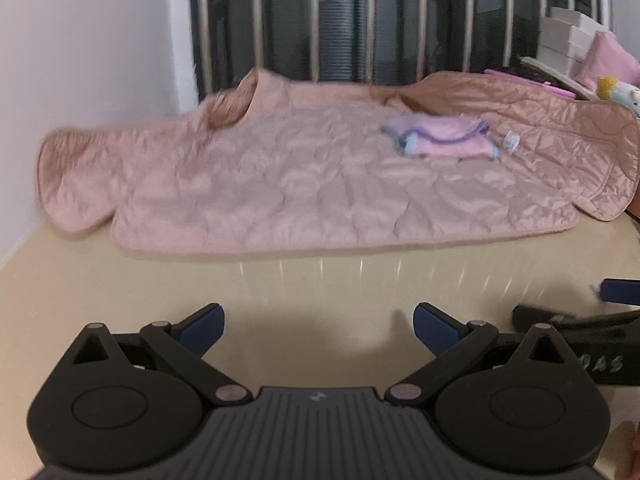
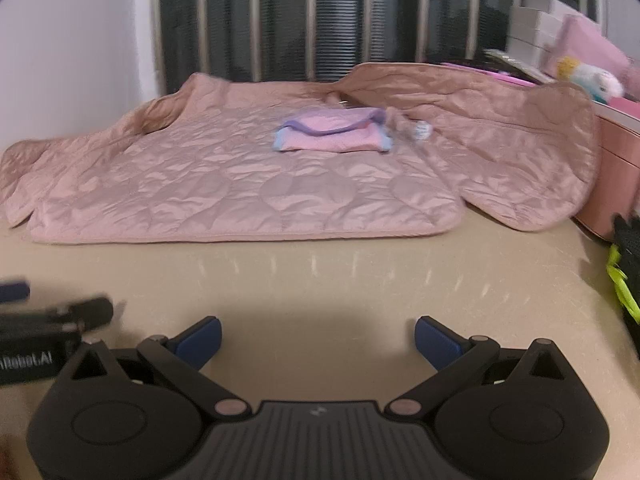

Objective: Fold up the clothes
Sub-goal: 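Reach both tools to the pink garment and close on its purple-trimmed edges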

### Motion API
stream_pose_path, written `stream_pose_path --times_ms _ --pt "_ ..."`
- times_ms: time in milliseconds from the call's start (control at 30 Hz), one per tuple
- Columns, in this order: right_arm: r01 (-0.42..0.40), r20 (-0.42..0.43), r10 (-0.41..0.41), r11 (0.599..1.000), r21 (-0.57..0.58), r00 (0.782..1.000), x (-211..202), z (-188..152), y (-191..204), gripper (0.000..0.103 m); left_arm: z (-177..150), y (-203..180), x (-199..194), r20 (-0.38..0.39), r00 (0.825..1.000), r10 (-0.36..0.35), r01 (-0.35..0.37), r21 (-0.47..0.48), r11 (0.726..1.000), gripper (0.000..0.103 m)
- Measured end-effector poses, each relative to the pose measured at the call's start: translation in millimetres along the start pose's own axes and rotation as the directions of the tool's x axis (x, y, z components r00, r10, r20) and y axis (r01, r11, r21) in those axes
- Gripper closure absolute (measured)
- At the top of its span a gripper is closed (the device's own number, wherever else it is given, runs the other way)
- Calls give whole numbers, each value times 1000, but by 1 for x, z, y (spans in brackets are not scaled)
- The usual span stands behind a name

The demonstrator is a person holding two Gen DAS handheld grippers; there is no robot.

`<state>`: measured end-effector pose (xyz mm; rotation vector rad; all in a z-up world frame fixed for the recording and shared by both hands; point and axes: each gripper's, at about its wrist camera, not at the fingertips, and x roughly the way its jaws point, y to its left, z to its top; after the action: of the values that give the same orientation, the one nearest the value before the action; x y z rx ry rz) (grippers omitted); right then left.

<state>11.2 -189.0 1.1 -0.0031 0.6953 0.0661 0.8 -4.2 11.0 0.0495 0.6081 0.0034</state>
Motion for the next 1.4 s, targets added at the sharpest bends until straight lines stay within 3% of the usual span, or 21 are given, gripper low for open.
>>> stream_pose_path --times_ms 133,267,467,567,667,767,800,900,967,1033,1133,1200,1233,1300,1367,1400 --pt "-44 -67 41 998 -36 997 7 24 -5 1 30 -9 -4 63 998 -2 -3 71 997 0" --pt "-99 -29 101 994 49 994 7 65 -30 1 70 -8 11 78 997 -21 15 77 997 0" --pt "-151 3 153 968 201 988 48 141 -73 0 141 -5 69 87 996 -18 17 13 1000 0" --pt "-148 1 153 949 278 988 89 176 -89 1 173 -1 108 71 997 23 -17 -89 996 1" --pt "-200 2 217 894 402 976 128 196 -106 9 186 -6 141 7 995 -101 101 -152 983 1" --pt "-232 -3 269 836 498 963 162 212 -121 19 199 -11 174 -49 973 -228 212 -222 952 1" --pt "-218 -5 254 840 496 967 168 216 -122 19 202 -13 185 -64 963 -263 241 -242 940 1" --pt "-196 -30 241 851 487 970 183 222 -123 22 197 -24 211 -138 949 -282 239 -263 935 4" --pt "-220 -38 276 836 503 961 192 222 -127 31 198 -28 216 -151 941 -303 257 -263 930 15" --pt "-246 -40 312 817 522 949 198 222 -132 58 198 -30 212 -126 935 -332 295 -245 924 20" --pt "-248 -67 326 822 513 943 204 225 -133 84 199 -34 208 -91 923 -375 349 -217 912 22" --pt "-274 -26 330 823 498 944 204 226 -133 97 200 -37 204 -67 912 -404 385 -196 902 33" --pt "-285 -11 332 825 488 943 203 227 -132 98 200 -38 203 -56 907 -418 402 -186 897 39" --pt "-307 41 326 830 465 945 196 229 -131 101 201 -40 199 -34 894 -447 436 -164 885 37" --pt "-348 116 333 816 462 936 185 232 -134 101 202 -43 196 -12 880 -475 469 -141 872 23" --pt "-366 149 337 808 462 930 179 234 -136 101 202 -44 194 -2 872 -489 485 -130 865 11"
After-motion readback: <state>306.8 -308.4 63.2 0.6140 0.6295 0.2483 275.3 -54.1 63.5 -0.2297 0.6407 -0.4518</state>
